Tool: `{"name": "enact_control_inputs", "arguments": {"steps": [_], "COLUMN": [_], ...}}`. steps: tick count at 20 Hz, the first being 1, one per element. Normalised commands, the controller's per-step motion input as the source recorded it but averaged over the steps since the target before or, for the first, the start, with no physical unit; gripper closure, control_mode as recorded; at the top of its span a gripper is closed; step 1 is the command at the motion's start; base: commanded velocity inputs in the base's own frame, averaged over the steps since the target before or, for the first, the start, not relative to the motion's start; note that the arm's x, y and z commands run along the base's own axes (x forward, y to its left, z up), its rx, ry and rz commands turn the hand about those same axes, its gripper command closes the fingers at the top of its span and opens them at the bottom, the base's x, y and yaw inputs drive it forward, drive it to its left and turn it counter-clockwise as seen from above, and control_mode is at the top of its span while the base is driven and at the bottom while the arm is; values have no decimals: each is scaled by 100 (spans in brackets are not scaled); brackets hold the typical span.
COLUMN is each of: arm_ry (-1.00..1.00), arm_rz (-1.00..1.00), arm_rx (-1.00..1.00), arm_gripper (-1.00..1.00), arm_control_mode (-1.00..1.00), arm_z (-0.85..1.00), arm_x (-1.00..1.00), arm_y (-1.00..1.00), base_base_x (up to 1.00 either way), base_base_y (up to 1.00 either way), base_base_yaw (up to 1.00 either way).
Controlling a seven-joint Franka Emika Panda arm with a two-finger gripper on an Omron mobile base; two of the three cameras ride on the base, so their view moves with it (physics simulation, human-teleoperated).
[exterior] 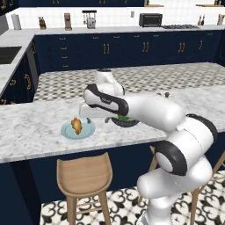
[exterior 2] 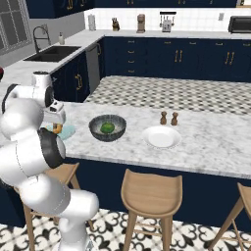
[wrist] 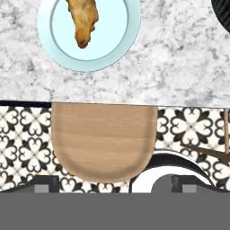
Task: Pick the chicken drumstick and broccoli from their plates and place them in the bowl. Then put the bowl in the fridge.
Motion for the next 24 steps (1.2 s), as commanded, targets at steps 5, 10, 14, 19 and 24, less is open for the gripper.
{"name": "enact_control_inputs", "arguments": {"steps": [5,10,14,19,24], "arm_ry": [1,2,4,1,0], "arm_rz": [1,1,0,1,0], "arm_rx": [-3,-4,-3,0,-3], "arm_gripper": [-100,-100,-100,-100,-100], "arm_control_mode": [-100,-100,-100,-100,-100], "arm_z": [-44,-22,-38,-51,-21], "arm_x": [40,76,69,11,36], "arm_y": [53,3,18,21,1], "base_base_x": [0,0,0,0,0], "base_base_y": [0,0,0,0,0], "base_base_yaw": [0,0,0,0,0]}}
